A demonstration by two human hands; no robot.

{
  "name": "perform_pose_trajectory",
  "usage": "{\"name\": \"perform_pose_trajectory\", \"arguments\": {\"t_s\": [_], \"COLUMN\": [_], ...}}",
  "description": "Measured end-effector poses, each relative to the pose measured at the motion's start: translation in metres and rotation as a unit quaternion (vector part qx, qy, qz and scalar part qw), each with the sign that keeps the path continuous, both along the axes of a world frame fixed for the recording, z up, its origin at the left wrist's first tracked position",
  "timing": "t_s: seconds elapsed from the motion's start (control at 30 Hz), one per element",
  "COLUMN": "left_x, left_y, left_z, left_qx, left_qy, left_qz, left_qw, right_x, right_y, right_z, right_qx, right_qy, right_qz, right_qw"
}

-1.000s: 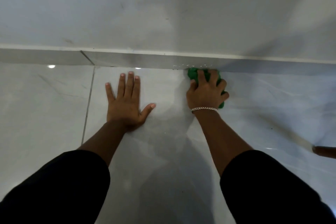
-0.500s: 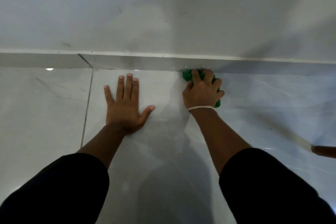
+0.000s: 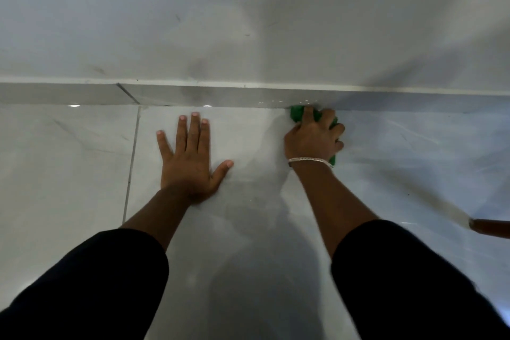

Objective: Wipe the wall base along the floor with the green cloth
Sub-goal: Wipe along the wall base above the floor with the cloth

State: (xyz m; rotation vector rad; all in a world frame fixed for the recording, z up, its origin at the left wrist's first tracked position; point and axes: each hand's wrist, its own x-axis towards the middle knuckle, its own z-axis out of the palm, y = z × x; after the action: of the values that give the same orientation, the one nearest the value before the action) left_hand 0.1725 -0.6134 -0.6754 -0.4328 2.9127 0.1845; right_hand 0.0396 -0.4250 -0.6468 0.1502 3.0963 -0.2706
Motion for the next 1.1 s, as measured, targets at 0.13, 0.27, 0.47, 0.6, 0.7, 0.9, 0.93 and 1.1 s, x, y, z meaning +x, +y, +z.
{"name": "perform_pose_trajectory", "arguments": {"t_s": [0.13,0.27,0.47,0.6,0.7,0.9,0.93,1.1], "left_x": [-0.002,-0.001,-0.001,-0.001,0.000,0.001,0.001,0.002], "left_y": [0.001,0.000,0.000,0.000,0.000,-0.001,-0.001,0.000], "left_z": [0.000,0.000,-0.001,-0.001,0.000,-0.002,-0.003,-0.004], "left_qx": [-0.013,-0.011,-0.003,-0.012,-0.009,0.006,0.006,-0.005], "left_qy": [-0.006,0.001,0.011,0.005,0.017,0.034,0.035,0.027], "left_qz": [0.001,0.001,-0.006,-0.006,-0.004,-0.006,-0.006,-0.008], "left_qw": [1.000,1.000,1.000,1.000,1.000,0.999,0.999,1.000], "right_x": [0.031,0.032,-0.001,0.033,0.033,-0.012,-0.012,0.002], "right_y": [-0.066,-0.061,0.004,-0.073,-0.079,0.030,0.036,-0.002], "right_z": [0.004,0.008,0.005,0.008,0.009,0.007,0.006,0.014], "right_qx": [-0.031,-0.016,-0.010,-0.051,-0.058,-0.040,-0.091,-0.497], "right_qy": [0.013,-0.007,0.001,-0.008,-0.011,0.015,0.042,0.176], "right_qz": [0.040,0.128,0.028,0.108,0.162,0.074,0.049,-0.258], "right_qw": [0.999,0.992,1.000,0.993,0.985,0.996,0.994,0.810]}}
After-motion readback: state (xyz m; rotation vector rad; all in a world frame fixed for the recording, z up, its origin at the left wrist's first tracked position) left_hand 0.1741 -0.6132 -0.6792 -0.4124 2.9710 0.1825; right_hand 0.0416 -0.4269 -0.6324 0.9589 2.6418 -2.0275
